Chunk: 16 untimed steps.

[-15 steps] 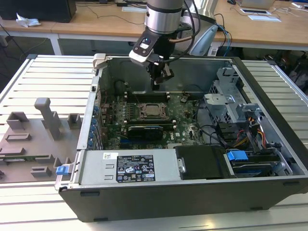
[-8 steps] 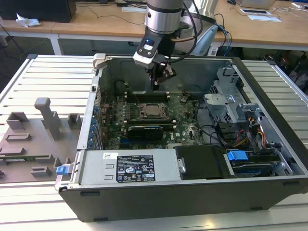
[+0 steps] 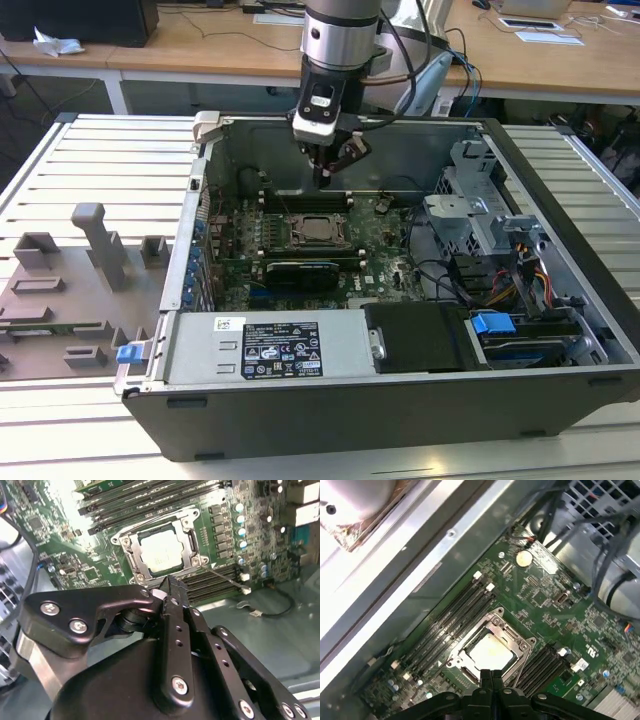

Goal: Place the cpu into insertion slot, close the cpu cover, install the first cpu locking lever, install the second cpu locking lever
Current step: 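Install the first cpu locking lever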

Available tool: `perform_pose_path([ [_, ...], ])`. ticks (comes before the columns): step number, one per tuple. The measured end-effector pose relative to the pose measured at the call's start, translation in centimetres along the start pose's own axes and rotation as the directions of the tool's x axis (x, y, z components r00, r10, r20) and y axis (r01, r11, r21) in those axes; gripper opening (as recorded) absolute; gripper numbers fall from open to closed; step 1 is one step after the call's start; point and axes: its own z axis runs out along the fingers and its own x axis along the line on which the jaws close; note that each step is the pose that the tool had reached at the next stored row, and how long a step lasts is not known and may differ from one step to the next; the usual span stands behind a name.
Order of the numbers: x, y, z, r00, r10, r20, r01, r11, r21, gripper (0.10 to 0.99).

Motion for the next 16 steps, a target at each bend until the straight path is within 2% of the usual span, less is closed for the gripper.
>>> perform_pose_path([
  [2,0.0,0.0,0.0,0.9991,-0.042,0.0004,0.042,0.9991,0.001,0.106],
  [7,0.01,0.01,0.0,0.9902,-0.14,0.001,0.14,0.9901,0.004,0.106],
  [8,0.0,0.0,0.0,0.9855,-0.17,0.0011,0.17,0.9855,0.004,0.106],
  [10,0.01,0.01,0.0,0.9809,-0.195,0.0012,0.195,0.9809,0.005,0.106],
  [11,0.01,0.0,0.0,0.9749,-0.223,0.0013,0.223,0.9749,0.006,0.106],
  [13,0.01,0.01,0.0,0.9685,-0.249,0.0013,0.249,0.9684,0.006,0.106],
  [16,0.01,0.01,0.0,0.9508,-0.31,0.0015,0.31,0.9508,0.008,0.106],
])
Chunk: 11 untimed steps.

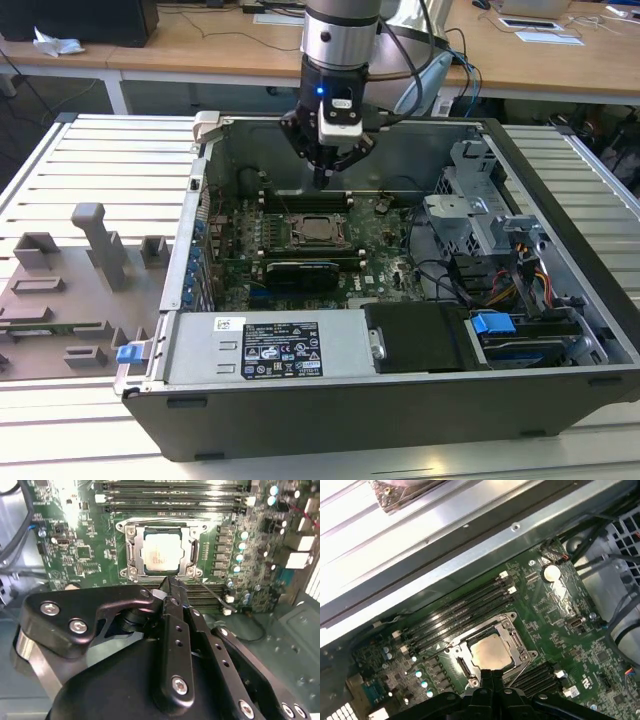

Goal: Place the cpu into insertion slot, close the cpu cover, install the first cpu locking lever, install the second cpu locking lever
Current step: 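Install the first cpu locking lever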

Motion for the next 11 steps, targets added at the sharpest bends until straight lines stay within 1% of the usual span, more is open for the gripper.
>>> perform_pose_path([
  [3,0.0,0.0,0.0,0.9983,-0.058,0.0004,0.058,0.9983,0.002,0.106],
  [5,0.0,0.0,0.0,0.9952,-0.098,0.0007,0.098,0.9952,0.003,0.106],
  [7,0.0,0.0,0.0,0.9849,-0.173,0.001,0.173,0.9849,0.004,0.106],
  [11,0.0,0.01,0.0,0.9687,-0.248,0.0012,0.248,0.9687,0.006,0.106],
])
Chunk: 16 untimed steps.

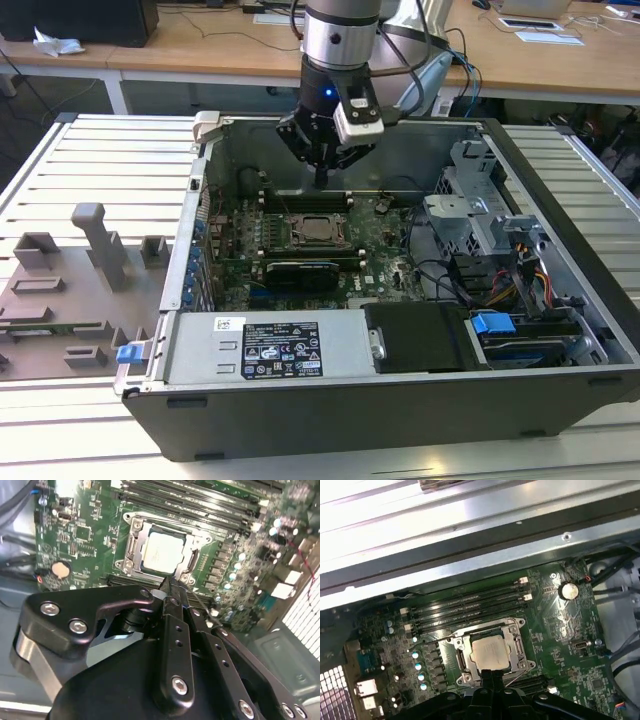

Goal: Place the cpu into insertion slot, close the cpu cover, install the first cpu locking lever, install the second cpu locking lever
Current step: 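Install the first cpu locking lever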

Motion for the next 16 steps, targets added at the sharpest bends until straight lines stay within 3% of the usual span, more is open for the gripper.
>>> perform_pose_path([
  [5,0.0,0.0,0.0,0.9946,-0.104,0.0007,0.104,0.9946,0.002,0.106],
  [10,0.0,0.01,0.01,0.9798,-0.2,0.0009,0.2,0.9798,0.001,0.106],
  [13,0.0,0.01,0.01,0.9657,-0.259,0.001,0.259,0.9658,0.0,0.106],
  [16,0.0,0.01,0.0,0.9648,-0.263,0.001,0.263,0.9648,0.0,0.106],
])
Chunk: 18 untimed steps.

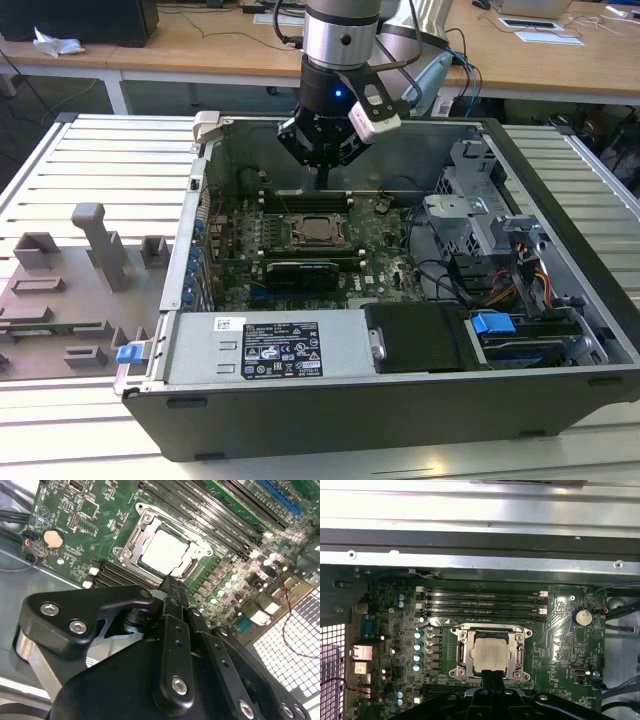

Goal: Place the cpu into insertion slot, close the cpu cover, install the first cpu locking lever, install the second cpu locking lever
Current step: 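Install the first cpu locking lever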

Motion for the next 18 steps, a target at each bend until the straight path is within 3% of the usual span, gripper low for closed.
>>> perform_pose_path([
  [1,0.01,0.0,0.0,1.0,0.0,0.0042,0.0,1.0,0.0,0.106],
  [2,0.0,0.0,0.03,0.9997,0.0,0.0248,0.0,1.0,0.001,0.106],
  [5,0.0,0.0,0.02,0.9997,0.0,0.0253,0.0,1.0,0.001,0.106],
  [8,0.91,0.03,0.05,0.9997,0.0,0.0257,0.0,1.0,0.001,0.106],
  [13,5.22,0.21,0.29,0.9995,0.0,0.03,0.0,1.0,0.001,0.106],
  [16,6.23,0.6,0.41,0.9995,0.0,0.0302,0.0,1.0,0.001,0.106],
  [18,6.52,1.37,0.58,0.9995,0.0,0.0303,0.0,1.0,0.001,0.106],
])
